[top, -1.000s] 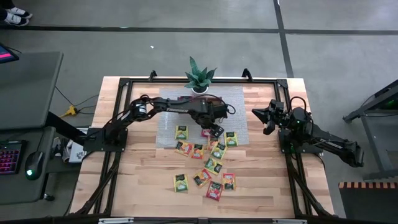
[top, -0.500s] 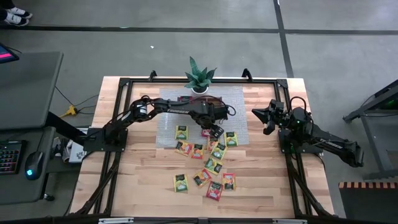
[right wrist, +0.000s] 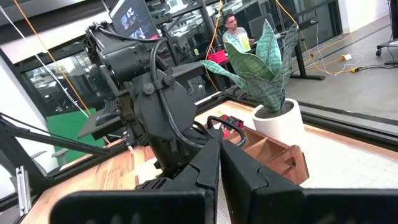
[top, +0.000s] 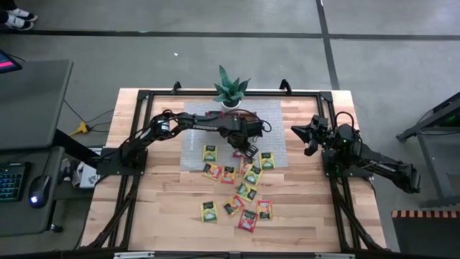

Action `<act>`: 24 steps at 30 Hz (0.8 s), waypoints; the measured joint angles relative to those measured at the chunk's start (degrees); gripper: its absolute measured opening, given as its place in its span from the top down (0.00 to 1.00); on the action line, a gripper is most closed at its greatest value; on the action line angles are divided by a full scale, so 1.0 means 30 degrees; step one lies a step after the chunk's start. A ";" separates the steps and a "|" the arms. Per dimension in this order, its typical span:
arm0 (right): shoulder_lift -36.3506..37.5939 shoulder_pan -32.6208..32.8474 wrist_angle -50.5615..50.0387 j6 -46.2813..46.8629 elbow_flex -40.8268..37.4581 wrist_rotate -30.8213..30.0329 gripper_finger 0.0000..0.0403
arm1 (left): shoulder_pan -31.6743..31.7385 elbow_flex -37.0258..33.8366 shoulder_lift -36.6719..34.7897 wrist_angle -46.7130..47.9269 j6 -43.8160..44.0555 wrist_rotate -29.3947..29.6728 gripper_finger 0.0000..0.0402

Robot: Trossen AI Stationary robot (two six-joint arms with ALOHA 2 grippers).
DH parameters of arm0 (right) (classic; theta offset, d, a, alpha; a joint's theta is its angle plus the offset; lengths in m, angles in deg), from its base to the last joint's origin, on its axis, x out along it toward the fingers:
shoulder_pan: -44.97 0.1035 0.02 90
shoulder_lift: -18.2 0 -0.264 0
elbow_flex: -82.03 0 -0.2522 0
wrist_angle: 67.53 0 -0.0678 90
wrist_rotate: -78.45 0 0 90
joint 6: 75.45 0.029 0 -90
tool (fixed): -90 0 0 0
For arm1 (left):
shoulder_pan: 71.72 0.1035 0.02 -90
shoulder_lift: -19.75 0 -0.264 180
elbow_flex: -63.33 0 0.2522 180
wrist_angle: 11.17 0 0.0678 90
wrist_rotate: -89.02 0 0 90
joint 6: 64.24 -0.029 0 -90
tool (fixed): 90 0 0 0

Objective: Pick & Place Tea
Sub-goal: Put the red tea bag into the left section of the wooden organizer

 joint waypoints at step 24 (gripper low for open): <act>0.0000 -0.0002 0.0002 0.0002 0.0000 -0.0002 0.97 | -0.0007 0.0742 0.0072 0.0492 -0.0524 0.0280 1.00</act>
